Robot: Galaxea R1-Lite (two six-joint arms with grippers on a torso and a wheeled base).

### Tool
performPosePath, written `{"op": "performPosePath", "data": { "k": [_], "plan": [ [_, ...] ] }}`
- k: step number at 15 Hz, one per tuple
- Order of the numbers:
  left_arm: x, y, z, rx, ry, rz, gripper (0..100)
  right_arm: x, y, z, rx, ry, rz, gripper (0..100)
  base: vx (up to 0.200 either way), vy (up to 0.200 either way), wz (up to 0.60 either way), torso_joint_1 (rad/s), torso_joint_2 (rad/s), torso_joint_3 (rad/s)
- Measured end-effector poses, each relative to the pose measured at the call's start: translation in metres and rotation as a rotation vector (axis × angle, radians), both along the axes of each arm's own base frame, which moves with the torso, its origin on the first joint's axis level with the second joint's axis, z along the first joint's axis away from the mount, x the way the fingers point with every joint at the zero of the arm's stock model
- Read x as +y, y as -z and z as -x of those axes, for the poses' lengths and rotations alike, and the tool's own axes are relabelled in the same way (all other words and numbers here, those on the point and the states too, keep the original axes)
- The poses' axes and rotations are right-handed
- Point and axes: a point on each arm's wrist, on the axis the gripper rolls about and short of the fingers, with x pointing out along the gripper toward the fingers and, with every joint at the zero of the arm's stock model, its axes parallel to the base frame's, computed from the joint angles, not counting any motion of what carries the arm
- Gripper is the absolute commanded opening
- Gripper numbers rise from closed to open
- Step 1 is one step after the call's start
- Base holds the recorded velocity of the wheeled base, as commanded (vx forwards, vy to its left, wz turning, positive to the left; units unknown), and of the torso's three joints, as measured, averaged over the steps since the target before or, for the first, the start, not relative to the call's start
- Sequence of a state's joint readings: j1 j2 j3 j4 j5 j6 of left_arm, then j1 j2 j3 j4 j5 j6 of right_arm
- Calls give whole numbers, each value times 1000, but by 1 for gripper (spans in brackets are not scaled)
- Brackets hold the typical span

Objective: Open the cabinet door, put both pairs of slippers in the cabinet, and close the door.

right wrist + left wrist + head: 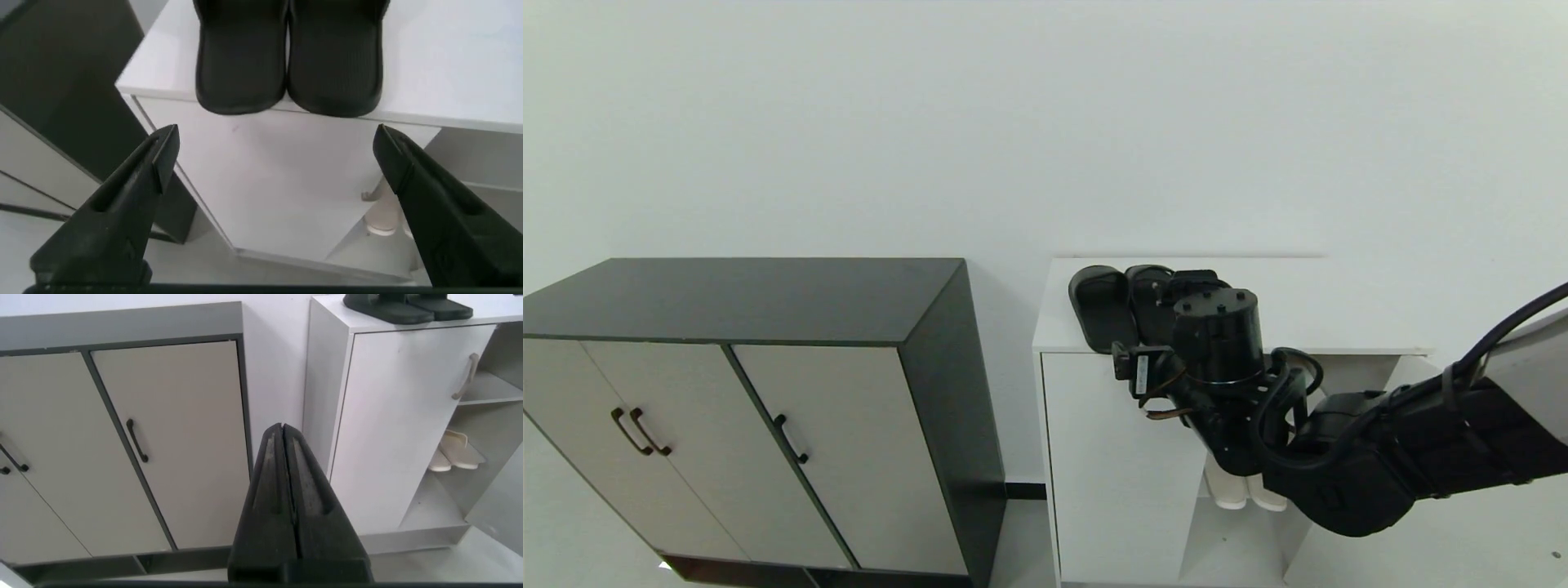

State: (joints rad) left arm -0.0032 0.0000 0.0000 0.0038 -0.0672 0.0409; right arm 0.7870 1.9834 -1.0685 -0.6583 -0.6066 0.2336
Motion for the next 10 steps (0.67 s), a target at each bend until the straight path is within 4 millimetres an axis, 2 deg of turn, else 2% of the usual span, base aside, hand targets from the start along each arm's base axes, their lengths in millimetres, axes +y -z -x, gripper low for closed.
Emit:
{"op": "performPosePath", "data": {
  "k": [7, 10],
  "plan": [
    [0, 0, 0, 1, 0, 0, 0, 1, 5, 1, 6, -5, 15, 100, 200, 0, 0, 6, 0, 4],
    [0, 0, 0, 1, 0, 1, 0, 1, 6, -1, -2, -1, 8, 100, 0, 0, 0, 0, 0, 0]
  ]
}}
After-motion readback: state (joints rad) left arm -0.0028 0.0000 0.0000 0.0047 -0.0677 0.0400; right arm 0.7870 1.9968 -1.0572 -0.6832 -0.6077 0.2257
